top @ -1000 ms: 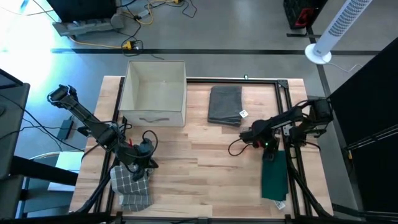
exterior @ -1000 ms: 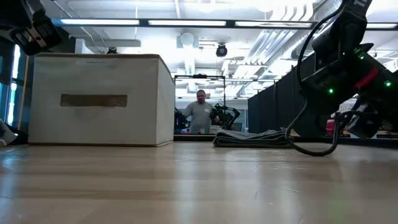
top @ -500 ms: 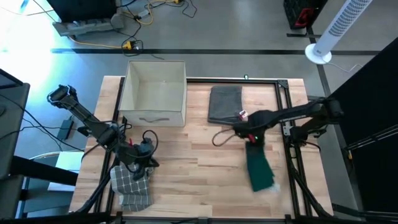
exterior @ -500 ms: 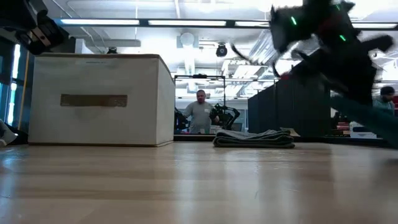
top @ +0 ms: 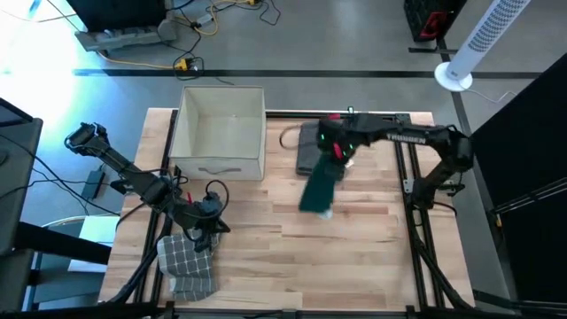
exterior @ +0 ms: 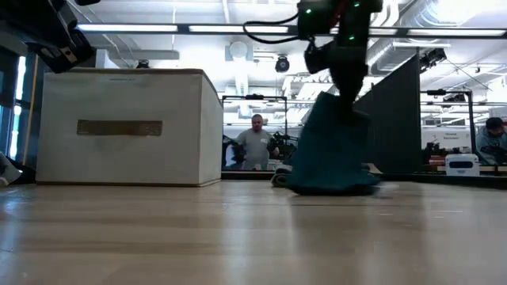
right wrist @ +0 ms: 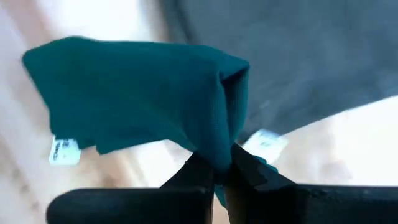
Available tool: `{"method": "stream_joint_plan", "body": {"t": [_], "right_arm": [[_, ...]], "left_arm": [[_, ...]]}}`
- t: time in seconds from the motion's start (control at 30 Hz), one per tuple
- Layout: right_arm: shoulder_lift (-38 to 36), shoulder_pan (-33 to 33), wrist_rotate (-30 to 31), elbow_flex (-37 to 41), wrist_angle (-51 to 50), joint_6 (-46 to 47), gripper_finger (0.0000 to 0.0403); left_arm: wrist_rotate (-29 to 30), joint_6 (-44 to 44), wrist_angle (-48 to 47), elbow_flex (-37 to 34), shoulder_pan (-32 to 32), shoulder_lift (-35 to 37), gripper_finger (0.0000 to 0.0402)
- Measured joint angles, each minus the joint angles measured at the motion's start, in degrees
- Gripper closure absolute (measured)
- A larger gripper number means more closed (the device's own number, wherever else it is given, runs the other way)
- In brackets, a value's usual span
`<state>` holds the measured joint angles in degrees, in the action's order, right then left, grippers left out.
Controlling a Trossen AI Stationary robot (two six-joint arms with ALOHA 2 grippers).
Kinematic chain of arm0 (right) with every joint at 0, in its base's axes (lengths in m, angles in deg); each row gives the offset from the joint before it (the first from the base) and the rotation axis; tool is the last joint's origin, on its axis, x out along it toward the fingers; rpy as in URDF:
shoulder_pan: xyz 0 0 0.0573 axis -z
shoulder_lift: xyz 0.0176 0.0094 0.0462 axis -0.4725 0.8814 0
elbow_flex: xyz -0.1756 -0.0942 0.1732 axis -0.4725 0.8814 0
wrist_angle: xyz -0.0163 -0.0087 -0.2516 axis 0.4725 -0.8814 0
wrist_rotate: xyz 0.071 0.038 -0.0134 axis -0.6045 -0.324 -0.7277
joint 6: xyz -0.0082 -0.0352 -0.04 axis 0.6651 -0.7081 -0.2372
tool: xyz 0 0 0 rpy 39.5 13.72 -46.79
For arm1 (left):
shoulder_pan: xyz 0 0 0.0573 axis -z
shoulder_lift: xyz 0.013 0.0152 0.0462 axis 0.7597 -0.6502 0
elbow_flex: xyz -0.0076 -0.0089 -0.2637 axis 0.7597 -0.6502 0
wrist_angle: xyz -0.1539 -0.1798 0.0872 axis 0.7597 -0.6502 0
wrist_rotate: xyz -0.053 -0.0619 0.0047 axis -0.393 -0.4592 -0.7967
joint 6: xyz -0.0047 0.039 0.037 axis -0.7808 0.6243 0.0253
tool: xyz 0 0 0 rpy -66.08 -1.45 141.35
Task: Fold towel
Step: Stack the folded green towel on top of the gray towel
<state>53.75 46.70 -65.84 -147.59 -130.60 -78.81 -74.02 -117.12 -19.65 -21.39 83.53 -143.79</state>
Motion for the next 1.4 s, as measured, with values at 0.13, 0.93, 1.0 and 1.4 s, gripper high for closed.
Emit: {"method": "stream_joint_plan", "body": {"t": [0.13, 0.93, 1.0, 1.4], "right_arm": [[3.87, 5.11, 2.82, -7.05, -1.85, -6.87, 0.0401], [27.22, 16.08, 19.84, -25.4, -2.29, -26.9, 0.0392], [27.22, 16.01, 18.86, -25.42, -1.42, -27.55, 0.0376], [26.63, 15.3, 23.92, -27.08, -6.77, -21.38, 0.0206]], "left_arm": [[-1.17, -0.6, -0.01, 0.0, 0.0, 0.0, 0.0401], [-1.51, -3.07, -0.07, 0.0, 0.0, 0.0, 0.0401], [-1.65, -3.07, -0.07, 0.0, 0.0, 0.0, 0.0401], [-3.15, -2.61, -2.86, 0.0, 0.0, -0.02, 0.0401]]}}
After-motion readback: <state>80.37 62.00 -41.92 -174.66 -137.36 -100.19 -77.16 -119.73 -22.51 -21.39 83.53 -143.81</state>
